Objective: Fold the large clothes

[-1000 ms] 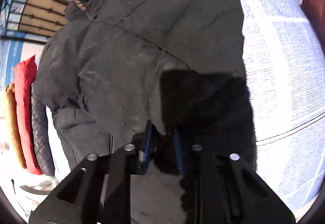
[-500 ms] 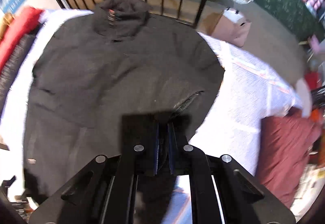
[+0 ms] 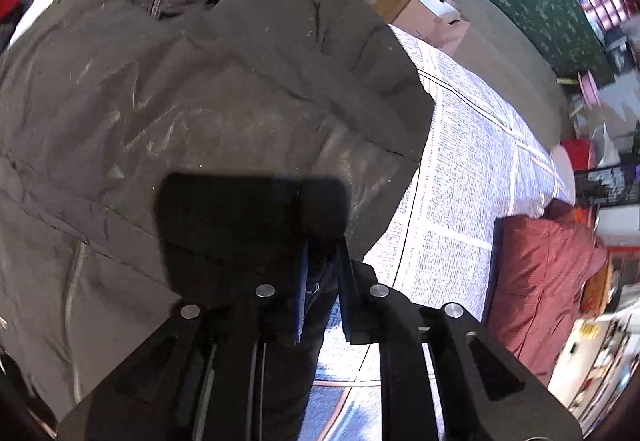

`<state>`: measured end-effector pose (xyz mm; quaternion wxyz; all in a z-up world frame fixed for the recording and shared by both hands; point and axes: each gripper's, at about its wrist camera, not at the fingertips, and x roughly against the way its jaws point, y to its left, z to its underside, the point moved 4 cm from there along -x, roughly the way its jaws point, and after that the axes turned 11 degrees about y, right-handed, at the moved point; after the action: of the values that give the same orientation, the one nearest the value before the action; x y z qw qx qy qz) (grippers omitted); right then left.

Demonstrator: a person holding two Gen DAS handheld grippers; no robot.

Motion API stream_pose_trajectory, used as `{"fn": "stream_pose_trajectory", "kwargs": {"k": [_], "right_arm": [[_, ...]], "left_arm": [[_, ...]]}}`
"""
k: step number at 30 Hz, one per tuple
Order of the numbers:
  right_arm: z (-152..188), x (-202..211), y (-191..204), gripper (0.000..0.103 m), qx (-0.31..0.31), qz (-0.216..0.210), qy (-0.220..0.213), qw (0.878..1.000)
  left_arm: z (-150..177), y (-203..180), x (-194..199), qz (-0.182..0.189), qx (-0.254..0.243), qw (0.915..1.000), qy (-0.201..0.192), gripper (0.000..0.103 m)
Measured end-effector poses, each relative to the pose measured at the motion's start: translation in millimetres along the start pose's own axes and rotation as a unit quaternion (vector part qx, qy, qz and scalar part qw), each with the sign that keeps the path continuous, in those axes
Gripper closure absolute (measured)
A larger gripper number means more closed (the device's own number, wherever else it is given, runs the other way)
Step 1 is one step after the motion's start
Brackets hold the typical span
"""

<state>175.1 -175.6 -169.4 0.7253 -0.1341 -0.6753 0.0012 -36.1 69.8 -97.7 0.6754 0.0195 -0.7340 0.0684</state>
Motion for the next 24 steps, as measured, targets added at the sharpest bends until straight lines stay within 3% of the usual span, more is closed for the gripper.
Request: {"fn": "stream_pose_trajectory", "kwargs": {"k": [1,3,4,15,19,22,24], "right_arm": [[1.2,1.3,-3.5,0.079,-0.007,-0.005,0.001,1.000],[4.7,4.0,-14.2,0.048,-0.035,-0.015,0.002,0.999],[8.1,4.6,-18.5,0.044,-0.045,-0.021,0.001,0.999],[36.4,31.8,-44.7,0.043,-0.120,-0.090,-0.024,0.988],[49.3,40.3,-16.8,0.043,-0.096,-0.172,-0.026,0.980],[61.9,45.8,9.1,0.043,-0.069,-0.199,-0.020,0.977],[72.3,44.3,22.1,0.043,-0.061,-0.210,-0.015,0.976]], "left_arm": [[-0.4,-0.3,0.3,-0.001,-0.002,1.0000,0.000,0.018],[-1.7,-1.1,-0.3,-0.003,-0.006,1.0000,0.000,0.018],[-2.7,-1.9,-0.4,-0.003,-0.010,0.9999,0.000,0.018],[-26.0,-15.8,-6.4,-0.032,-0.058,0.9978,-0.008,0.018],[-46.7,-23.4,-9.8,-0.039,-0.090,0.9950,-0.018,0.019],[-68.6,-29.6,-13.5,-0.047,-0.121,0.9910,-0.034,0.021],[-87.7,-34.8,-18.3,-0.055,-0.141,0.9877,-0.038,0.029]]}}
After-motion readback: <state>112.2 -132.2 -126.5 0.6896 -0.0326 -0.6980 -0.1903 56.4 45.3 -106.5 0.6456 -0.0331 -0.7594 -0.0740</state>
